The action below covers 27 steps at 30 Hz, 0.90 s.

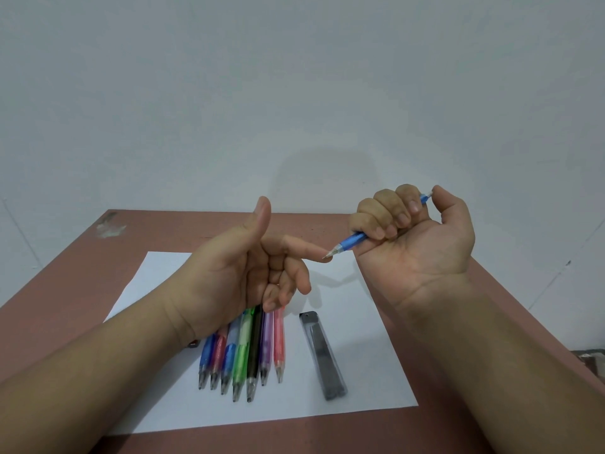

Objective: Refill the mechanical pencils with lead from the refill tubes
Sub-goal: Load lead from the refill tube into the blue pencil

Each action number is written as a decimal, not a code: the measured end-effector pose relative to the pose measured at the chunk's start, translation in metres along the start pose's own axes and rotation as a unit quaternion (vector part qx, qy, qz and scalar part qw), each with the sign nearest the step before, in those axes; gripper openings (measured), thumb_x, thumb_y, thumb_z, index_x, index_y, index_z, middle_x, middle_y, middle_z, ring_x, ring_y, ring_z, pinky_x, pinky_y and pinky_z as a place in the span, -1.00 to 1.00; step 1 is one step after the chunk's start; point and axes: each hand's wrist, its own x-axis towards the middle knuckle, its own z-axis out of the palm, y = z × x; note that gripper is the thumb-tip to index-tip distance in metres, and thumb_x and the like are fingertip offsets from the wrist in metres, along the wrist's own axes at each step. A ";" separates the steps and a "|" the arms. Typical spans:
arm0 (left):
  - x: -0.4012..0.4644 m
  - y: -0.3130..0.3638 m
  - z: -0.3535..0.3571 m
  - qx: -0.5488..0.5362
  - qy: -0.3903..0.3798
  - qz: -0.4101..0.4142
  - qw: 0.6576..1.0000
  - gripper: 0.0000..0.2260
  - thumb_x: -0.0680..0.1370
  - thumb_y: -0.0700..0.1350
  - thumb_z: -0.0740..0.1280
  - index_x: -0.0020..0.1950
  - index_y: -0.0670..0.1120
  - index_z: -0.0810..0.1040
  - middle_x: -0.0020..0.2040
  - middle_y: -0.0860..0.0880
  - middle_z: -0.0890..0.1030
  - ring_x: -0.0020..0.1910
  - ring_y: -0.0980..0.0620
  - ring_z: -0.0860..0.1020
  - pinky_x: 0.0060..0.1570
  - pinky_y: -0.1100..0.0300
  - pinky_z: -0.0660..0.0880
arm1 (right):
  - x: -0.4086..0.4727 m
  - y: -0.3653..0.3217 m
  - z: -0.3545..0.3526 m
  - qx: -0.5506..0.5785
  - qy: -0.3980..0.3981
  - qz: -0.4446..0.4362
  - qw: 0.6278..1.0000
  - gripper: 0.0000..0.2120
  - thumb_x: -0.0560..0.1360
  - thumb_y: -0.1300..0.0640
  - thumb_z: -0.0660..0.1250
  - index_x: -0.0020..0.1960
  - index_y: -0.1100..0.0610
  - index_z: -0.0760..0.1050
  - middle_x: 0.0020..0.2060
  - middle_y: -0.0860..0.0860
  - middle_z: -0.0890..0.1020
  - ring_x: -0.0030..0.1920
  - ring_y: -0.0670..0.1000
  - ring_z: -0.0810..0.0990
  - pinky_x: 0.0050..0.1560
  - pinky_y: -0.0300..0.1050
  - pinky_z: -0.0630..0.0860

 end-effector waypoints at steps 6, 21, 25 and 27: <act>0.000 -0.001 -0.001 0.000 0.000 0.000 1.000 -0.26 0.54 0.35 0.00 0.11 -0.22 0.70 -0.19 -0.23 0.61 -0.37 -0.07 0.44 -0.39 0.16 0.38 | -0.001 0.000 0.001 0.002 -0.001 0.000 1.000 -0.64 0.55 -0.07 0.09 -0.34 0.11 0.22 -0.44 -0.03 0.21 -0.47 -0.03 0.18 -0.43 -0.17 0.21; 0.000 -0.001 -0.002 -0.002 -0.007 0.003 1.000 -0.27 0.54 0.35 0.00 0.11 -0.20 0.71 -0.18 -0.22 0.61 -0.35 -0.09 0.43 -0.35 0.12 0.36 | -0.001 0.000 0.001 0.015 0.002 0.002 1.000 -0.62 0.57 -0.08 0.07 -0.34 0.10 0.21 -0.45 -0.03 0.21 -0.48 -0.02 0.17 -0.43 -0.18 0.20; 0.000 -0.001 -0.002 -0.006 -0.010 0.003 1.000 -0.27 0.56 0.33 0.00 0.13 -0.22 0.69 -0.18 -0.22 0.61 -0.37 -0.07 0.44 -0.37 0.14 0.38 | -0.001 0.000 0.001 0.021 0.004 0.001 1.000 -0.64 0.57 -0.05 0.06 -0.35 0.10 0.21 -0.45 -0.03 0.21 -0.47 -0.02 0.16 -0.43 -0.18 0.20; -0.001 -0.001 -0.002 -0.007 -0.011 0.004 1.000 -0.28 0.55 0.33 0.02 0.14 -0.23 0.69 -0.18 -0.22 0.60 -0.37 -0.07 0.44 -0.38 0.14 0.38 | 0.000 0.000 0.001 0.021 0.005 -0.002 1.000 -0.65 0.56 -0.03 0.05 -0.35 0.10 0.20 -0.45 -0.03 0.20 -0.47 -0.02 0.15 -0.43 -0.18 0.19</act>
